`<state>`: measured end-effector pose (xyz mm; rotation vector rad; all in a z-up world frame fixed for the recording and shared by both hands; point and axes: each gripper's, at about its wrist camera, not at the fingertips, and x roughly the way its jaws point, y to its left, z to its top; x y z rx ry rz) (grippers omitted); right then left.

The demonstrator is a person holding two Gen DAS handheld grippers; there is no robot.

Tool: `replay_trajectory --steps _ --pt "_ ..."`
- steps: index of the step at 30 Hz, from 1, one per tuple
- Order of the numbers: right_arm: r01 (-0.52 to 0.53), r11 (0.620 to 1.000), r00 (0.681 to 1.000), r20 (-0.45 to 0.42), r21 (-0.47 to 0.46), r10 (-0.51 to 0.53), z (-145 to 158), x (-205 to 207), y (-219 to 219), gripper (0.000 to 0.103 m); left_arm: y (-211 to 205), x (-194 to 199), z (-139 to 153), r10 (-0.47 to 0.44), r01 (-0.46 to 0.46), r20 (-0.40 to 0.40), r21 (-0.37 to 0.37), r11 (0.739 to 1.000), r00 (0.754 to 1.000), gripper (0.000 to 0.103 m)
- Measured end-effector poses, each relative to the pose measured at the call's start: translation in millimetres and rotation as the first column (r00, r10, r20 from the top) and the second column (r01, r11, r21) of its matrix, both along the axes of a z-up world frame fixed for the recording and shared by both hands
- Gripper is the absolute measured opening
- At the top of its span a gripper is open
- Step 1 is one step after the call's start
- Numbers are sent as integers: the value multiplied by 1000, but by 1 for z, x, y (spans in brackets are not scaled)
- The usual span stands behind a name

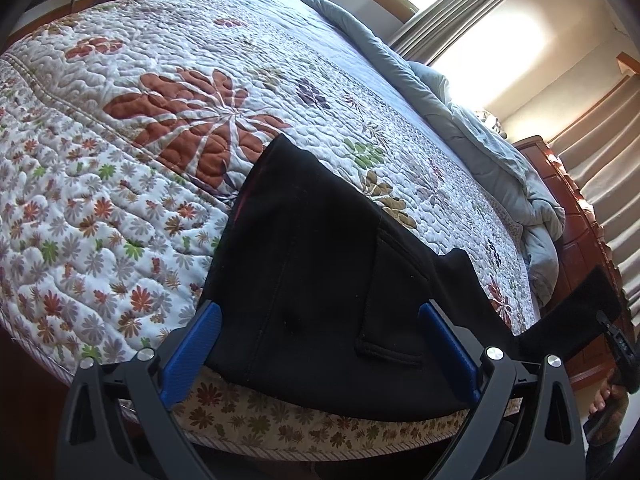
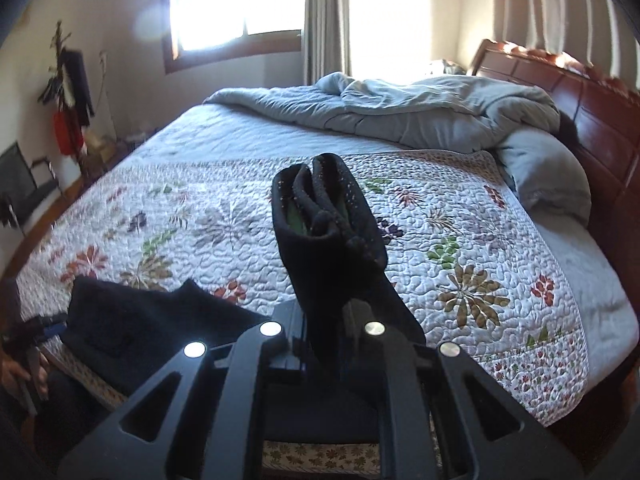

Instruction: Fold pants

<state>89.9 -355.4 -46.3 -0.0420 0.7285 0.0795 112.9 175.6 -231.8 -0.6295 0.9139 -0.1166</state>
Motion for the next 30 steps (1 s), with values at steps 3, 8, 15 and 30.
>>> replay_trajectory --steps 3,8,15,30 --pt "-44 997 999 -22 -67 42 -12 3 27 9 2 -1 2 -5 5 6 -5 1000 1000 99" --pt "-112 985 992 -66 -130 104 -38 8 68 9 4 -5 3 -17 17 16 -7 1000 1000 99" --pt "-166 969 982 -123 -181 145 -66 11 103 9 7 -7 5 -28 28 26 -22 999 999 99" --pt "-266 891 960 -185 -368 210 -109 10 141 9 7 -6 4 -33 33 22 -21 999 999 99"
